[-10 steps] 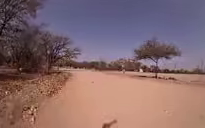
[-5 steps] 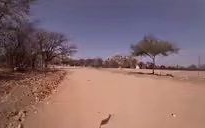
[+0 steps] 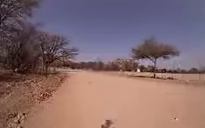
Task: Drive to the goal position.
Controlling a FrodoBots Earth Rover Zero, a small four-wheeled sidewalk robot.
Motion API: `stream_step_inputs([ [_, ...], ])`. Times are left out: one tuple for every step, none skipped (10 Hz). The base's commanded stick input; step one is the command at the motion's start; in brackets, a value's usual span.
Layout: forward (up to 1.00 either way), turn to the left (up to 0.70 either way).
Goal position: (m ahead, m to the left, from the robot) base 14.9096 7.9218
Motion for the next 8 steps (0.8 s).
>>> stream_step_inputs([
  [1.0, 0.03],
  [1.0, 0.03],
  [1.0, 0.03],
  [1.0, 0.03],
  [1.0, 0.03],
  [1.0, 0.03],
  [1.0, 0.11],
  [1.0, 0.22],
])
